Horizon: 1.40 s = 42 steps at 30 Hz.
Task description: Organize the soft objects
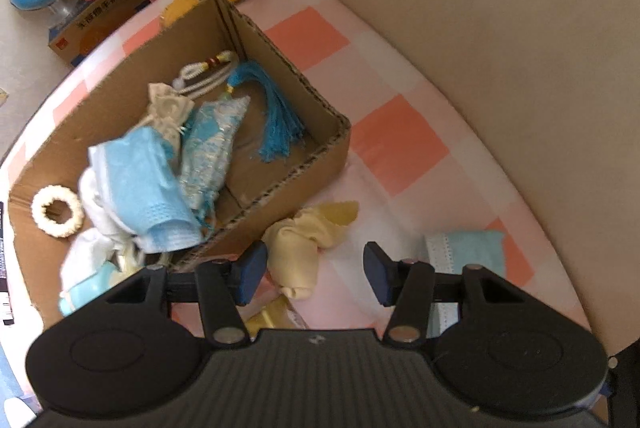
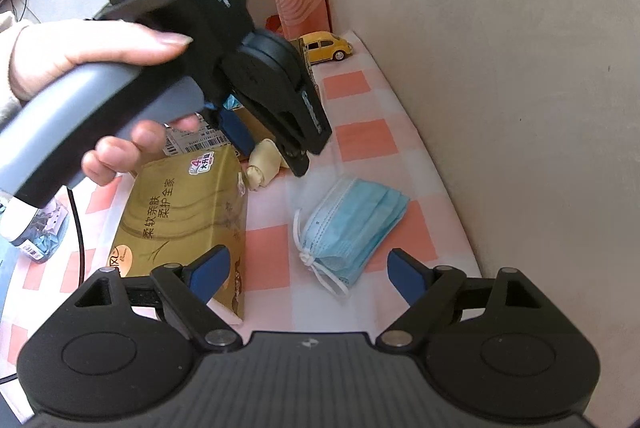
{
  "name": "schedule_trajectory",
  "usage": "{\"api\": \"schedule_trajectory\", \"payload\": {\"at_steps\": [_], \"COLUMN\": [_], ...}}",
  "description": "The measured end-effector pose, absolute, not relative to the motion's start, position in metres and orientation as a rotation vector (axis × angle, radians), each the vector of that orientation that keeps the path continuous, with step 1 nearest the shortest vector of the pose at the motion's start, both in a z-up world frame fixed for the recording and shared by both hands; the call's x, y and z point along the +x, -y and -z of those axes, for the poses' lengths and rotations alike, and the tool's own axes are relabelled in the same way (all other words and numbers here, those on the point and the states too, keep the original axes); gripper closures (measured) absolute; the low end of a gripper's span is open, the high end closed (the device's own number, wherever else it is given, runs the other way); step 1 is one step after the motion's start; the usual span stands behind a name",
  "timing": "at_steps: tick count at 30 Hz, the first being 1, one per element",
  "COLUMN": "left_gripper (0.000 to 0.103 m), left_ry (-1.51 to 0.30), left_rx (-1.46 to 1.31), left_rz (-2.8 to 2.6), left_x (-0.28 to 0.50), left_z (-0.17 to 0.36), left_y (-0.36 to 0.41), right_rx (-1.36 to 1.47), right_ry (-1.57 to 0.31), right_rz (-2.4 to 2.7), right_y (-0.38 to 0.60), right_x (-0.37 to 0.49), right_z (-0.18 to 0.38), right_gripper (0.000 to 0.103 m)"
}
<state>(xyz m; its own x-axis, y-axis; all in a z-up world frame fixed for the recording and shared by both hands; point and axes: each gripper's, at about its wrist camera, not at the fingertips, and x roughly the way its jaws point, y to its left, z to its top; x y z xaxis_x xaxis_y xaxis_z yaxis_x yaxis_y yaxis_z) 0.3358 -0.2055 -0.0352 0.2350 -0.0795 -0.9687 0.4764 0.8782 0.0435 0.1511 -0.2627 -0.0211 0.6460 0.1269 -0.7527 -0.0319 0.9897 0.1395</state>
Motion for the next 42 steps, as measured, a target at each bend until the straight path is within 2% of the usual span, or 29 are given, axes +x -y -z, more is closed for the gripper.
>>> {"api": "schedule_trajectory", "payload": {"at_steps": [12,14,18,35,38,40,42], "left_gripper": [0.052,0.066,0.073,0.075,0.075,0.075,0.075], "left_ry": [-1.287,-1.278,-1.285,-1.214,-1.21,-1.206,-1.203], "left_rx": [0.388,0.389,0.36,0.266,0.256,0.247,0.236], "left_rz": [0.44,0.431,0.445,0.473,0.485,0.495,0.503], "left_x": [0.325,0.325,0.327,0.332,0.33,0.327,0.325], "left_z": [0.043,0.044,0.045,0.012,0.007,0.003,-0.001], "left_y": [0.214,0.214,0.214,0.207,0.205,0.202,0.198], "right_rx": [0.126,0.125,0.124,0.115,0.09,0.088,0.094], "right_ry": [-0.874,-0.873,-0.87,-0.904,-0.917,-0.937,-0.948], "right_rz": [-0.075,-0.073,-0.056,0.044,0.081,0.093,0.094], "right_y": [0.267,0.268,0.27,0.264,0.261,0.261,0.262], "right_x": [0.155,0.155,0.156,0.199,0.206,0.209,0.209], "right_z": [0.026,0.025,0.027,0.051,0.056,0.059,0.061], "right_gripper": [0.014,0.014,0.014,0.015,0.025,0.044,0.052]}}
